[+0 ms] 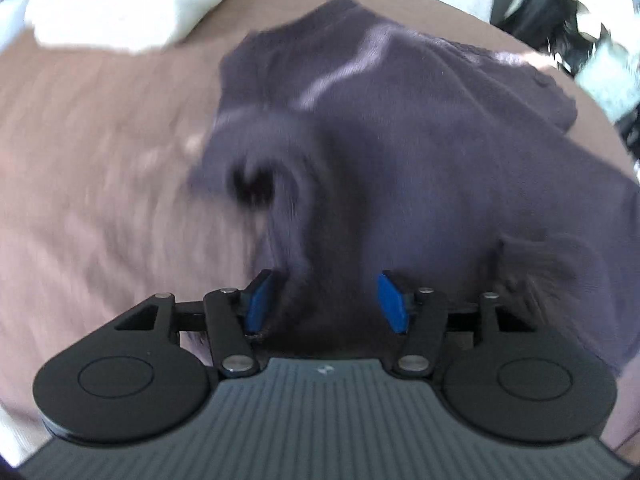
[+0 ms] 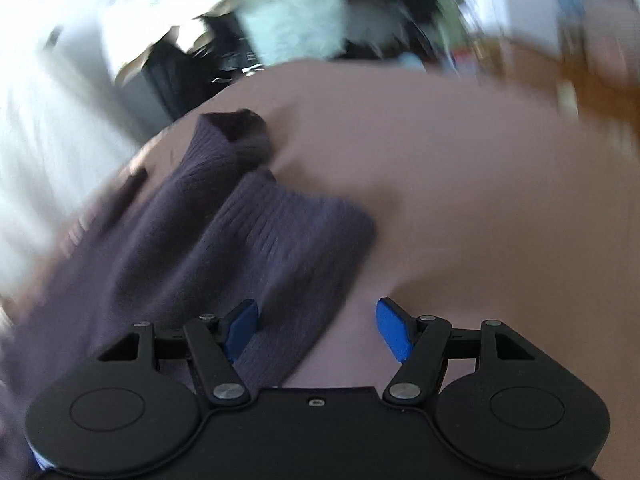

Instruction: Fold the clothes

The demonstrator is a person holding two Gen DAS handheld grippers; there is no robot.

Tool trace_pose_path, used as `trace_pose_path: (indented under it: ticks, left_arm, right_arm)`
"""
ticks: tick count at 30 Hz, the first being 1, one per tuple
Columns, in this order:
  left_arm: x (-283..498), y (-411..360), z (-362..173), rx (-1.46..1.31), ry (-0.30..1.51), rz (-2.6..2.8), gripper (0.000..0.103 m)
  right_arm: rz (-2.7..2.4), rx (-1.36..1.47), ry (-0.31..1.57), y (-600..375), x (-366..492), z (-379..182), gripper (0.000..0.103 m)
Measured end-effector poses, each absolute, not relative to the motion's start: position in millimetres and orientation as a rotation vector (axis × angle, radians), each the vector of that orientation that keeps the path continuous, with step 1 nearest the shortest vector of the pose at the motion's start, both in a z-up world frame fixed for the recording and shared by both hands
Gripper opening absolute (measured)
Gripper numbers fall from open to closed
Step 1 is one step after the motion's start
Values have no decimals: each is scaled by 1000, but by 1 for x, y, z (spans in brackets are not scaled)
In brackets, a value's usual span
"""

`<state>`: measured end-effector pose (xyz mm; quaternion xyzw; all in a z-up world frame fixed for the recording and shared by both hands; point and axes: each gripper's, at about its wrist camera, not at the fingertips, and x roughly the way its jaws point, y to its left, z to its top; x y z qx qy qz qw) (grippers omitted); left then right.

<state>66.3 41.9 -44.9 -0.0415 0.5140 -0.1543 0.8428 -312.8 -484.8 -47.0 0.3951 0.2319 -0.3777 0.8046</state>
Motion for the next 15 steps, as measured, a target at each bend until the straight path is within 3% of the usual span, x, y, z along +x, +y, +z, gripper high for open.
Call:
trace_pose_path:
  ticks: [4,6,7,9,15]
  left_arm:
    - [57,43,-46,-81,1063,-310,58]
    - [61,42,-49,-97,1063,-315,60]
    - [65,40,-52,-91,1063,-304,60]
    - [69,37,-56,-44,1054,-276,60]
    - [65,58,-51,-92,1064,-240,65]
  right_arm:
    - [-813,855,439,-485,-298,-59,74]
    - [-824,758,447,-491,-277,-60,71]
    - [-826,691,458,-495,-264,-61,65]
    - [-864,513,531,-498,-235,-59,21]
    - [-922,166,408,-423,-234,11,14]
